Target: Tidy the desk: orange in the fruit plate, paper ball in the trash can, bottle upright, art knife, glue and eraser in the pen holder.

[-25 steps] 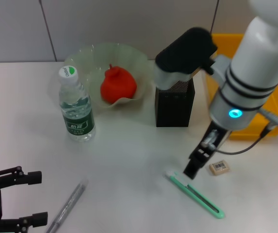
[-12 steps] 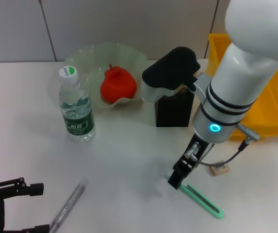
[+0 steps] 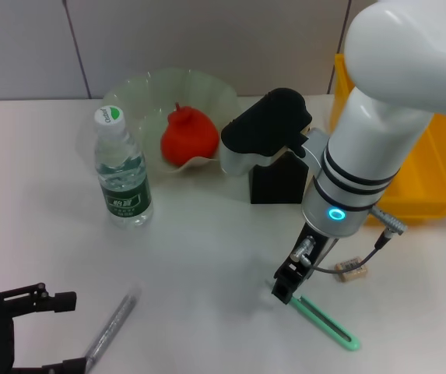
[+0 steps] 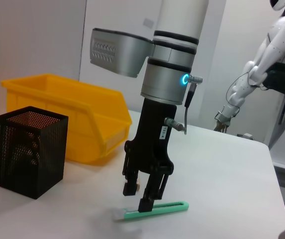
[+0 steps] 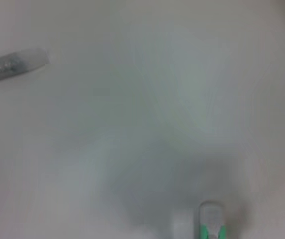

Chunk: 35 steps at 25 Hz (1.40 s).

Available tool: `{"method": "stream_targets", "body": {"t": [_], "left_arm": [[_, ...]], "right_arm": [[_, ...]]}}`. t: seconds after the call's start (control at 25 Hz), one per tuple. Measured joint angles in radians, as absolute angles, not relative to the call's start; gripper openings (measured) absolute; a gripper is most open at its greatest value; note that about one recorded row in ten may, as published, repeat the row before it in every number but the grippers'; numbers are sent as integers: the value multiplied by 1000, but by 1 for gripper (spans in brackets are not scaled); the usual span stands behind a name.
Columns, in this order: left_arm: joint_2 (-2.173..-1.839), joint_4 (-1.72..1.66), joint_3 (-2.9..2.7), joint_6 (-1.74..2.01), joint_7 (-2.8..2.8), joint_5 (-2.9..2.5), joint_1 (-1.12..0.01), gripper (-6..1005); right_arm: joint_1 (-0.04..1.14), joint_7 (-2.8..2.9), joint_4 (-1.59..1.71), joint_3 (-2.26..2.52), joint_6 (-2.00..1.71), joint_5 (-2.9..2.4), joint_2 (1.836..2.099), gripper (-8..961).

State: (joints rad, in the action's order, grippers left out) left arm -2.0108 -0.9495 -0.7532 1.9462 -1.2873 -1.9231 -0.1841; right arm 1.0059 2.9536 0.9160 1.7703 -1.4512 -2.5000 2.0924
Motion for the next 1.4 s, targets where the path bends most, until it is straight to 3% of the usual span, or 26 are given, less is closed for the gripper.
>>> {"method": "stream_targets", "body": {"t": [0.16, 0.56, 1.16, 1.4], "left_arm": [[-2015, -949, -746, 1946, -1287, -1923, -185, 834], [-2017, -949, -741, 1939, -1293, -1924, -187, 831], [-2018, -935, -741, 1927, -1288, -1924, -190, 826], [-2014, -923, -741, 1925, -1287, -1924, -193, 824]], "right_arm": [[1010, 2954, 881, 1776, -1422, -2499, 2092, 502], [1018, 2947, 855, 1784, -1394, -2483, 2092, 380], [1026, 2947, 820, 1843, -1353, -2446, 2092, 371], [1019, 2938, 827, 1851, -1349, -2443, 2092, 248]]}}
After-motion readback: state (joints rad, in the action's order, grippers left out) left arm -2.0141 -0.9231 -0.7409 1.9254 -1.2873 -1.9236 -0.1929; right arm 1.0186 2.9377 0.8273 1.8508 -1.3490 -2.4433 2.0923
